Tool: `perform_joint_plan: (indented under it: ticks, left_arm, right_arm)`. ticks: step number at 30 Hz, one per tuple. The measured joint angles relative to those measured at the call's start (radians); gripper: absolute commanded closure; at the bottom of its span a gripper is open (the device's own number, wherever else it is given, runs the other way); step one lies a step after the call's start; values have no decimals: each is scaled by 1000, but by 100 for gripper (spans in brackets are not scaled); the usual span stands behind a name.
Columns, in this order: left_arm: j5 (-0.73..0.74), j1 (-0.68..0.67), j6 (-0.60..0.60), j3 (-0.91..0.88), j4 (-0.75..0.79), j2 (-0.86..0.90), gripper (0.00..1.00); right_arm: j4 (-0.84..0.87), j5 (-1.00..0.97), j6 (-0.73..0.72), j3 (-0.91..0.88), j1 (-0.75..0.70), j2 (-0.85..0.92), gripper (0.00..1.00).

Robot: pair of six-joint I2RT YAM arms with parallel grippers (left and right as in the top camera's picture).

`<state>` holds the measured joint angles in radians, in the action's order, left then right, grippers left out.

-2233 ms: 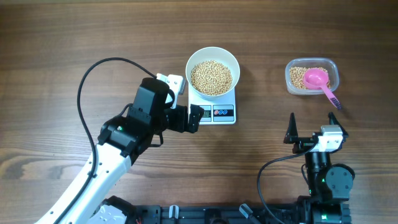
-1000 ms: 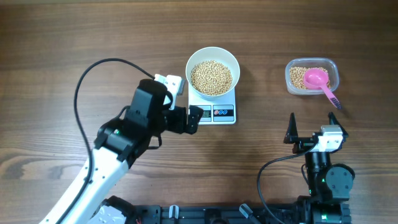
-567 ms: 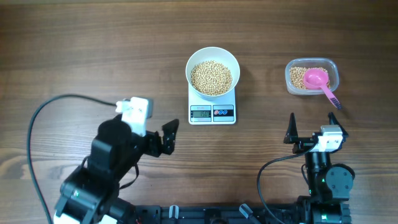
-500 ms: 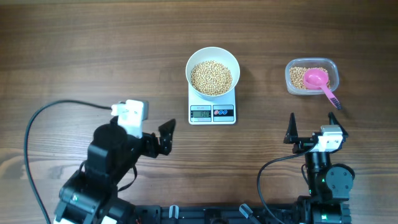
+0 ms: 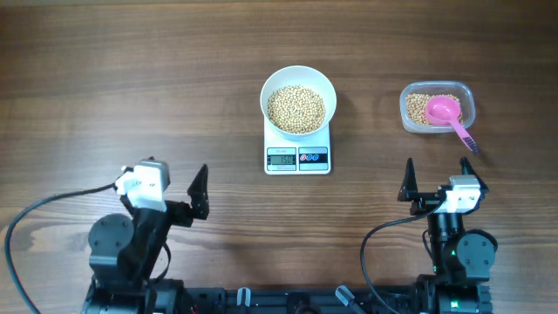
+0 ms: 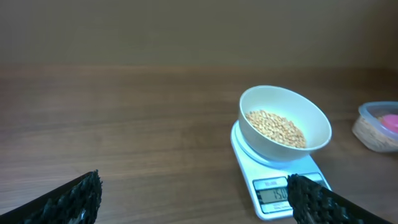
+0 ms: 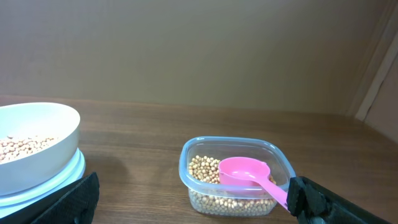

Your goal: Scoop item into bowl and weigh 150g on scale

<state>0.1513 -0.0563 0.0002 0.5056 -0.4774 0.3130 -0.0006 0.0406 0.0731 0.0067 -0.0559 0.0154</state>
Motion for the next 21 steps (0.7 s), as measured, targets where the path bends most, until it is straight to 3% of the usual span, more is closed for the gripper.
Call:
perform_joint_plan:
  ticks: [5, 15, 21]
  left_arm:
    - [5, 52, 25, -50, 40, -79, 0]
    - [11, 65, 77, -221, 270, -149, 0]
    - [11, 108, 16, -317, 422, -149, 0]
  right_arm:
    - [0, 0, 0, 0, 0, 0, 0]
    - [0, 0, 0, 0, 0, 0, 0]
    - [0, 0, 0, 0, 0, 0, 0]
